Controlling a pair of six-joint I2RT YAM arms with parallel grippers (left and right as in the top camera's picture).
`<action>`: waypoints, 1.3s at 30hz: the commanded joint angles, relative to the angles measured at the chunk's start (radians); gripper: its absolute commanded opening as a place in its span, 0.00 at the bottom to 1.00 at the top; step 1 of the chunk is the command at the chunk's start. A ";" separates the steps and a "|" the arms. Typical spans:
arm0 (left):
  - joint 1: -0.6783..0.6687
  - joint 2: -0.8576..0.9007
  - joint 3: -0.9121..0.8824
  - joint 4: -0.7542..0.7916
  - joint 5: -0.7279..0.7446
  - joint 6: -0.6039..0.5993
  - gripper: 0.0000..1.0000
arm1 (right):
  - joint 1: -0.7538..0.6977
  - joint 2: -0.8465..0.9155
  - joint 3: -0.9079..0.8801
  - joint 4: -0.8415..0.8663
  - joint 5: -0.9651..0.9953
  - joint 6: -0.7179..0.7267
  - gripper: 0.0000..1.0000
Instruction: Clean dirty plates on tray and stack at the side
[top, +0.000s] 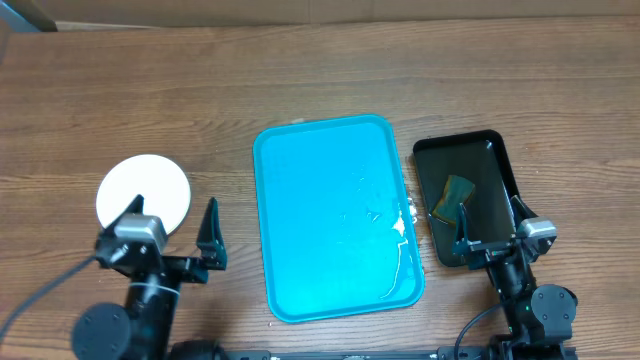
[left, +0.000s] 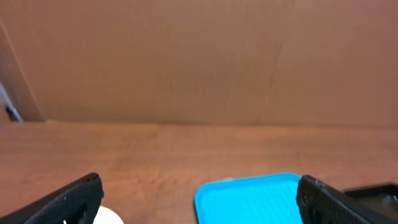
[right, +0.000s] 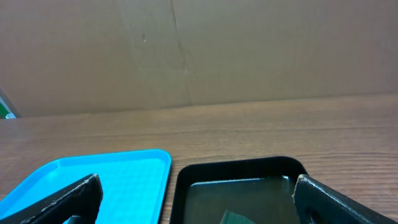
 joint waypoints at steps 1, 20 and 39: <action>0.006 -0.137 -0.183 0.103 -0.003 -0.046 1.00 | -0.004 -0.008 -0.010 0.005 0.002 0.003 1.00; 0.005 -0.260 -0.674 0.536 -0.002 -0.084 1.00 | -0.004 -0.008 -0.010 0.005 0.002 0.003 1.00; 0.006 -0.253 -0.673 0.416 -0.010 -0.083 1.00 | -0.004 -0.008 -0.010 0.005 0.002 0.003 1.00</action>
